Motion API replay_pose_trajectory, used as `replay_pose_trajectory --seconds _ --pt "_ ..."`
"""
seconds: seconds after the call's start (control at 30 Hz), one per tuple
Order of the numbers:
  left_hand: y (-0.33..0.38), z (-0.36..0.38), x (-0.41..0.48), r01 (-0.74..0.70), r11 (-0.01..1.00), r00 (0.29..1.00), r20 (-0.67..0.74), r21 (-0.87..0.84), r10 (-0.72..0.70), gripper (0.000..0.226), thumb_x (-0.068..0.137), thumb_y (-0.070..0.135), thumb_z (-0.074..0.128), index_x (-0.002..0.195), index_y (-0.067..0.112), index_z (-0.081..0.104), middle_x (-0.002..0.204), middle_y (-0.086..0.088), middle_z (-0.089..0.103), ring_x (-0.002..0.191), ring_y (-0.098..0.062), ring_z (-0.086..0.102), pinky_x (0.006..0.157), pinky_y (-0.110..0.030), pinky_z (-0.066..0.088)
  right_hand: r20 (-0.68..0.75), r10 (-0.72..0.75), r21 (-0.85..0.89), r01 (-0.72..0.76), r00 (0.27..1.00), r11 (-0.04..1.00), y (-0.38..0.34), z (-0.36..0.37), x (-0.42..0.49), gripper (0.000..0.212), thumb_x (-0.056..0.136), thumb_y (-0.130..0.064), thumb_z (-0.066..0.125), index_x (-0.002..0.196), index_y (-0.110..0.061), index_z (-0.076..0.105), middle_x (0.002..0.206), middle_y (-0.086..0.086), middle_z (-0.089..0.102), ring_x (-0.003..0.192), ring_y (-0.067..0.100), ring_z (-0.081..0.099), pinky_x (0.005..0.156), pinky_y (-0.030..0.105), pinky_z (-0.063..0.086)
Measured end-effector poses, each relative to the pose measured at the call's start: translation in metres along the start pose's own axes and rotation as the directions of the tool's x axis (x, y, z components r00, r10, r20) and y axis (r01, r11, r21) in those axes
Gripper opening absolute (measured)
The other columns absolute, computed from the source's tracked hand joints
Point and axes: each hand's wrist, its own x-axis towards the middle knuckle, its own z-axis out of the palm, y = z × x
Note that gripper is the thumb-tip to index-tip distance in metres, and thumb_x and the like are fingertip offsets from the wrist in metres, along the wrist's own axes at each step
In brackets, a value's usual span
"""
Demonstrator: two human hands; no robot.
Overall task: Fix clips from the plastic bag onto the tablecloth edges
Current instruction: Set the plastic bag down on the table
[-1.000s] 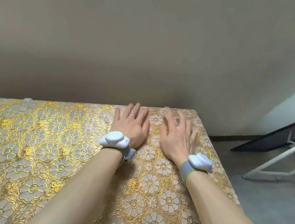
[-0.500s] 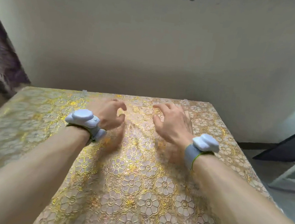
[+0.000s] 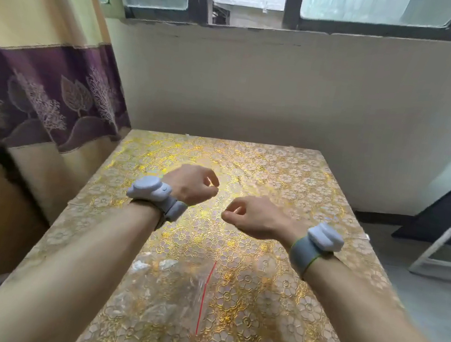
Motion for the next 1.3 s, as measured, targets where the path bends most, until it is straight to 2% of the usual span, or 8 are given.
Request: replay_pose_trajectory --seconds 0.2,0.37,0.5,0.7,0.83,0.93,1.1,1.3 --pt "0.007 0.016 -0.097 -0.016 0.997 0.993 0.118 -0.078 0.025 0.033 0.080 0.048 0.058 0.110 0.037 0.068 0.113 0.008 0.067 0.105 -0.015 0.061 0.085 -0.028 0.047 0.125 0.010 0.057 -0.017 0.992 0.998 -0.024 0.064 -0.093 0.066 0.086 -0.070 0.053 0.134 -0.024 0.054 0.133 0.001 0.063 0.116 0.020 0.061 0.099 0.036 0.048" --pt "-0.002 0.043 -0.156 0.028 0.977 0.999 0.034 -0.212 -0.022 0.051 0.078 0.037 0.061 0.128 0.033 0.056 0.133 -0.002 0.054 0.119 -0.020 0.051 0.092 -0.032 0.041 -0.078 0.110 0.055 -0.105 0.991 0.993 -0.033 0.109 -0.126 0.088 0.078 -0.079 0.050 0.142 -0.020 0.038 0.137 0.001 0.056 0.121 0.024 0.057 0.098 0.048 0.049" --pt "-0.007 0.071 -0.201 0.069 0.936 0.993 -0.063 -0.346 -0.096 0.069 0.062 0.029 0.055 0.131 0.032 0.046 0.134 -0.003 0.049 0.117 -0.022 0.047 0.094 -0.036 0.043 -0.158 0.165 0.230 -0.126 0.974 0.965 -0.038 0.130 -0.139 0.075 0.083 -0.064 0.059 0.141 -0.021 0.037 0.116 -0.006 0.064 0.107 0.021 0.062 0.092 0.043 0.051" --pt "-0.018 0.110 -0.235 0.036 0.997 0.995 -0.095 -0.062 -0.041 0.084 0.071 0.035 0.063 0.146 0.039 0.026 0.155 0.003 0.029 0.140 -0.021 0.031 0.114 -0.045 0.028 -0.158 0.234 0.624 -0.087 0.959 0.777 -0.037 0.137 -0.141 0.040 0.088 -0.026 0.070 0.124 -0.021 0.053 0.096 -0.002 0.068 0.082 0.014 0.071 0.069 0.032 0.056" --pt "-0.025 0.115 -0.233 -0.004 0.994 0.954 -0.298 -0.114 -0.030 0.033 0.095 0.045 0.049 0.127 0.038 0.056 0.120 0.005 0.067 0.101 -0.018 0.065 0.080 -0.035 0.055 -0.128 0.229 0.817 -0.028 0.965 0.575 -0.038 0.117 -0.146 0.036 0.089 -0.019 0.072 0.120 -0.017 0.055 0.104 0.008 0.070 0.079 0.016 0.067 0.068 0.031 0.051" --pt "-0.020 0.102 -0.229 -0.008 0.973 0.931 -0.357 -0.232 -0.077 0.022 0.098 0.038 0.049 0.113 0.033 0.065 0.090 0.014 0.074 0.076 -0.011 0.070 0.063 -0.033 0.058 -0.223 0.312 0.899 0.071 0.924 0.433 -0.033 0.093 -0.150 0.031 0.089 -0.017 0.072 0.117 -0.015 0.057 0.099 0.008 0.073 0.073 0.015 0.062 0.067 0.032 0.047" --pt "0.004 0.081 -0.217 0.007 0.687 0.935 -0.238 -0.727 -0.262 0.017 0.099 0.024 0.054 0.105 0.018 0.068 0.087 0.002 0.074 0.063 -0.008 0.071 0.057 -0.019 0.053 -0.300 0.414 0.909 0.126 0.859 0.397 -0.007 0.079 -0.162 0.028 0.089 -0.019 0.068 0.115 -0.015 0.059 0.112 0.006 0.068 0.090 0.019 0.064 0.072 0.033 0.046" --pt "0.038 0.074 -0.212 0.165 0.271 0.967 0.100 -0.948 -0.236 0.019 0.098 0.014 0.053 0.116 0.012 0.062 0.092 -0.009 0.075 0.066 -0.021 0.071 0.072 -0.034 0.053 -0.212 0.270 0.883 0.065 0.939 0.465 0.013 0.098 -0.177 0.037 0.085 -0.024 0.076 0.114 -0.024 0.053 0.123 0.004 0.065 0.108 0.017 0.066 0.097 0.044 0.050"
